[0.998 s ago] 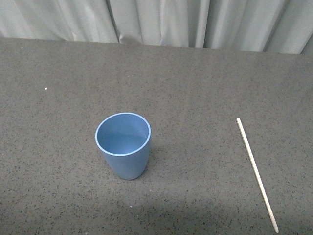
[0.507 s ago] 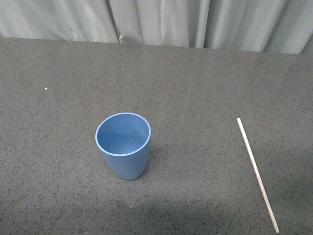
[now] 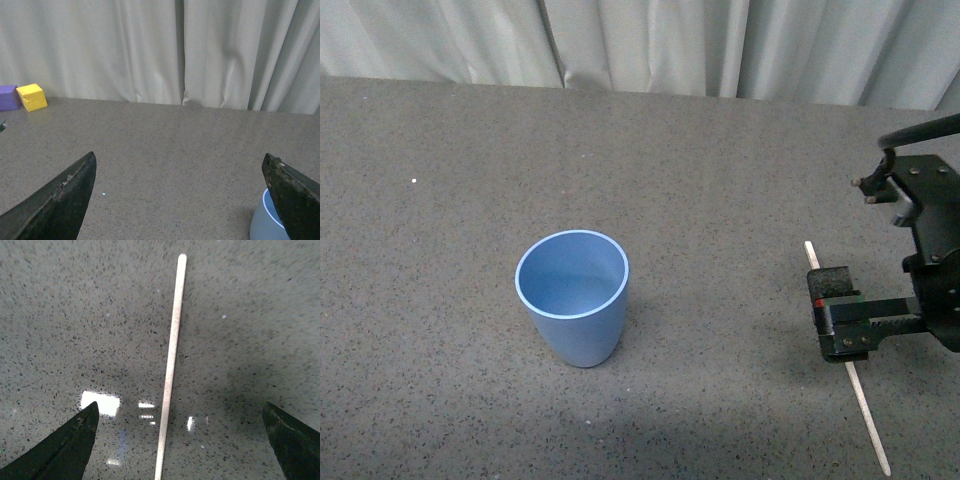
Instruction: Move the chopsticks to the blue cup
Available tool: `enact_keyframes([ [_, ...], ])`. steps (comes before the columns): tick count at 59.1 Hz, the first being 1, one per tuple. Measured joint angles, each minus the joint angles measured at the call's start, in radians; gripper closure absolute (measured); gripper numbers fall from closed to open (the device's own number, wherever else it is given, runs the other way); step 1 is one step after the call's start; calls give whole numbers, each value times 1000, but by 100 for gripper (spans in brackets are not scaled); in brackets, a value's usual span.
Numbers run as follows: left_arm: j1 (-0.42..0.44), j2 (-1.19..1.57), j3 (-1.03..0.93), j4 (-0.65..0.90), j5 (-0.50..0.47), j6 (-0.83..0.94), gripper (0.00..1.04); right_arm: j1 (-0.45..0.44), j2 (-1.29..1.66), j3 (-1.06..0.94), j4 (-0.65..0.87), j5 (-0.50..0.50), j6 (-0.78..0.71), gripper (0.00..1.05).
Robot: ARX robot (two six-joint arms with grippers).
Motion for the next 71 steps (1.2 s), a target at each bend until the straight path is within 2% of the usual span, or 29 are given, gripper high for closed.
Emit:
enact_keyframes([
  [17,0,0,0,0,0,0,7,2,164,134,-81,2,34,11],
  [56,0,0,0,0,0,0,7,-7,184,150,-103,-13,55,104],
  [71,0,0,0,0,0,0,7,2,66,77,4,-74,59,104],
])
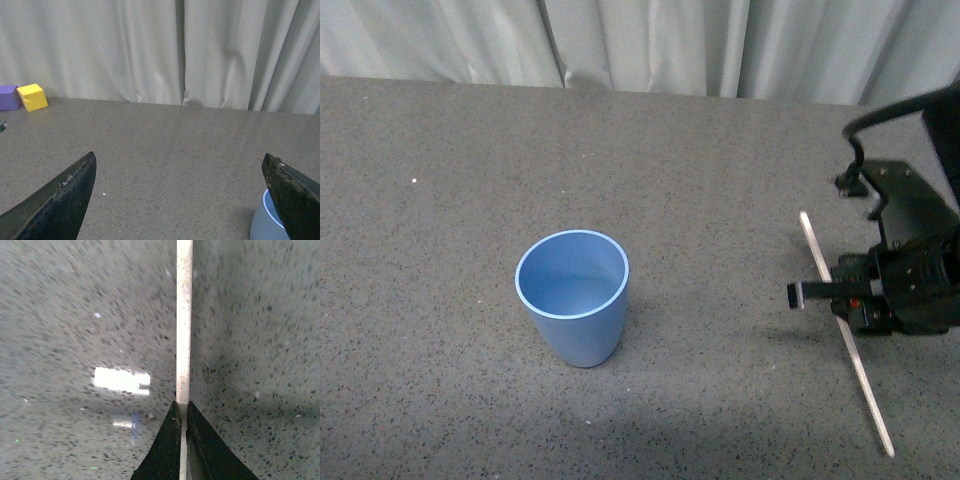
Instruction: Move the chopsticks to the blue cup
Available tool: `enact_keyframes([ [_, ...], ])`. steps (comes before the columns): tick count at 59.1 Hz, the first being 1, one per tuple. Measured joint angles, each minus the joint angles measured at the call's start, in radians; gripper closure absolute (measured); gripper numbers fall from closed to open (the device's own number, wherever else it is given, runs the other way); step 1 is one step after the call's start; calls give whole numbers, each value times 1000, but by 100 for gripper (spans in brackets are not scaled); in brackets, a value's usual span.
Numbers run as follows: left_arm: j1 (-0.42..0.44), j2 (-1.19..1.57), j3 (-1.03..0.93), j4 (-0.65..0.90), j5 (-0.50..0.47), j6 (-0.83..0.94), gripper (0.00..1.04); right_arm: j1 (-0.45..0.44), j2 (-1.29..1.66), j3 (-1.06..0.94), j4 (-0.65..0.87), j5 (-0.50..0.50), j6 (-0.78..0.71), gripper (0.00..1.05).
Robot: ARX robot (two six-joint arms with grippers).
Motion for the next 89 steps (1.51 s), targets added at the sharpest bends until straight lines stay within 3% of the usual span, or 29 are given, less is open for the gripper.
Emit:
enact_keyframes([
  [14,0,0,0,0,0,0,7,80,-217,-43,256,-107,-82,104],
  [18,0,0,0,0,0,0,7,132,-261,-43,356,-181,-119,104],
  [29,0,0,0,0,0,0,7,232,-246,-37,604,-269,-221,104],
  [41,0,0,0,0,0,0,7,295,-142,3,770,-393,-215,104],
  [89,0,0,0,0,0,0,7,325,93,-5,880,-496,-145,104],
])
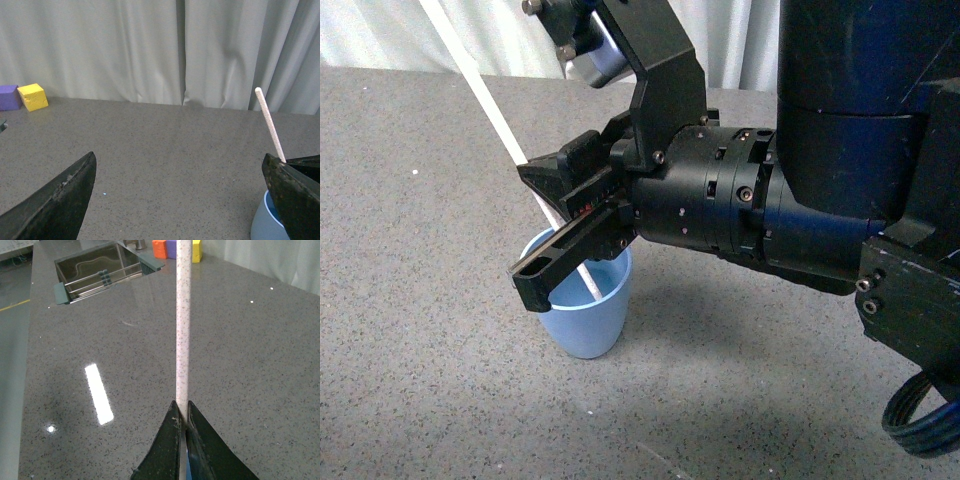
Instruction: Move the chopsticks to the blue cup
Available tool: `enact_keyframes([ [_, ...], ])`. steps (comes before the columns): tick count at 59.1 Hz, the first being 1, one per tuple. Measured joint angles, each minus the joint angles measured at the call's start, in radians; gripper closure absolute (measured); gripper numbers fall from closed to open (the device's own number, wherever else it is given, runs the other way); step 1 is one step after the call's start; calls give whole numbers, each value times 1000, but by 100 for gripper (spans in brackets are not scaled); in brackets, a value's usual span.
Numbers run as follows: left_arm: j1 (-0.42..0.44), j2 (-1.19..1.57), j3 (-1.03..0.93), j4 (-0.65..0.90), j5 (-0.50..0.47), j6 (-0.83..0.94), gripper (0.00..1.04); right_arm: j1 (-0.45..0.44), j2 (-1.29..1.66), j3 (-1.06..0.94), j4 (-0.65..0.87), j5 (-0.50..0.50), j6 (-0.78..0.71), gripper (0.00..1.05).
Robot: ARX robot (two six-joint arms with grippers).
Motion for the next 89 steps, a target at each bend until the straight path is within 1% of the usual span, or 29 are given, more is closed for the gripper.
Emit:
enact_keyframes([
  [11,0,0,0,0,0,0,7,-8,14,0,3,6,-2,104],
  [13,0,0,0,0,0,0,7,-9,14,0,2,5,-5,101],
  [17,0,0,0,0,0,0,7,-12,13,-1,-2,2,-5,89],
  [19,0,0,0,0,0,0,7,-16,10,-7,-2,2,-4,80],
  [30,0,0,0,0,0,0,7,-40,-47,-56,21,2,26,51],
  [33,0,0,0,0,0,0,7,-50,-83,-81,23,8,32,41],
  [35,0,0,0,0,0,0,7,-60,-112,-101,19,21,40,33],
  [36,0,0,0,0,0,0,7,-68,-137,-115,5,36,47,28],
  [38,0,0,0,0,0,0,7,-81,-175,-134,-29,69,53,21],
  [41,0,0,0,0,0,0,7,-117,-256,-175,-97,153,53,8],
  [45,0,0,0,0,0,0,7,-160,-326,-207,-187,254,48,10],
  [47,0,0,0,0,0,0,7,-183,-356,-222,-230,284,49,10],
  [58,0,0,0,0,0,0,7,-341,-525,-302,-421,403,39,9],
  [64,0,0,0,0,0,0,7,-400,-629,-336,-490,453,10,9],
  [66,0,0,0,0,0,0,7,-416,-668,-351,-507,455,6,9],
  [69,0,0,0,0,0,0,7,-430,-722,-369,-533,461,2,9],
  [74,0,0,0,0,0,0,7,-436,-833,-411,-573,514,-28,9],
  [80,0,0,0,0,0,0,7,-415,-1019,-484,-612,582,-22,9],
  [81,0,0,0,0,0,0,7,-406,-1044,-497,-613,608,-19,10],
  [83,0,0,0,0,0,0,7,-388,-1074,-534,-541,662,-19,14],
  [84,0,0,0,0,0,0,7,-380,-1091,-564,-475,696,-19,17],
  [86,0,0,0,0,0,0,7,-376,-1113,-603,-385,717,-19,23],
  [89,0,0,0,0,0,0,7,-380,-1143,-639,-304,719,-19,30],
])
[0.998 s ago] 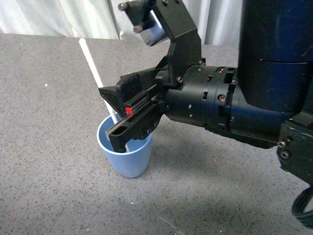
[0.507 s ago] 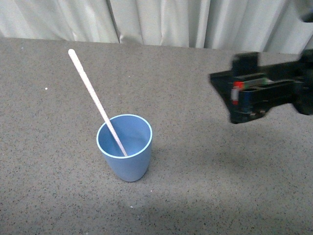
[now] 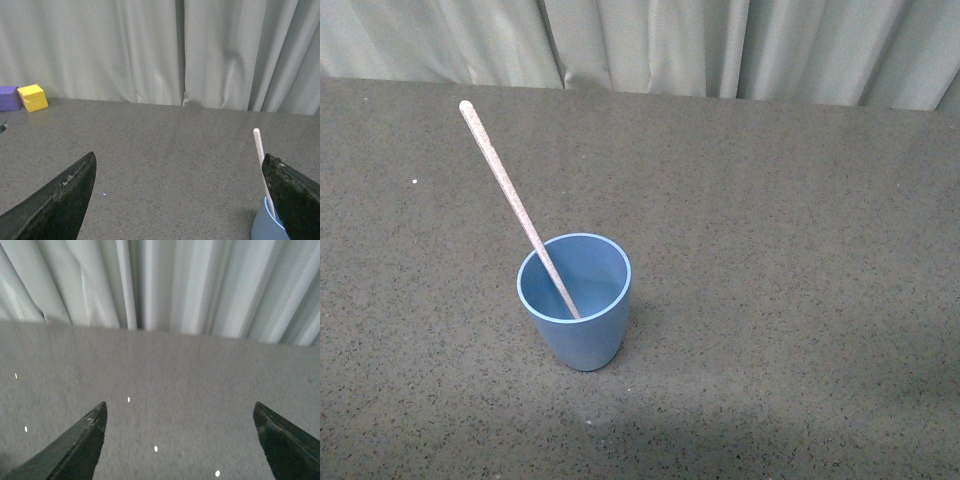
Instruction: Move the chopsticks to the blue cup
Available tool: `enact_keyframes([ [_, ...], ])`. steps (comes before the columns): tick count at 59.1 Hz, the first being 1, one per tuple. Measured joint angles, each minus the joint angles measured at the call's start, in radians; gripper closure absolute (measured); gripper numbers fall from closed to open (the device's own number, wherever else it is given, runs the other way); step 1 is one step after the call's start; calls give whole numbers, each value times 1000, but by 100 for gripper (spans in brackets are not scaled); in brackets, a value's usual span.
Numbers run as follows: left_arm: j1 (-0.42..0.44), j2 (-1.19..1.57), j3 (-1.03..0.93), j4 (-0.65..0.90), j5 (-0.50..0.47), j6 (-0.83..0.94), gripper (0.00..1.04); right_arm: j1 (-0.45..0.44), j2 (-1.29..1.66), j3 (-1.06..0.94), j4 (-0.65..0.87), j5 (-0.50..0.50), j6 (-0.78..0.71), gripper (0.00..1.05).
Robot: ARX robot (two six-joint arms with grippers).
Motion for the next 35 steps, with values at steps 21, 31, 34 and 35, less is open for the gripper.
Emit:
enact_keyframes([
  [21,0,0,0,0,0,0,7,-164,-273,-112,-108,-177,0,104],
  [31,0,0,0,0,0,0,7,-206,-390,-112,-212,-190,0,104],
  [34,0,0,0,0,0,0,7,-206,-417,-112,-240,-192,0,104],
  [35,0,0,0,0,0,0,7,-206,-427,-112,-250,-192,0,104],
])
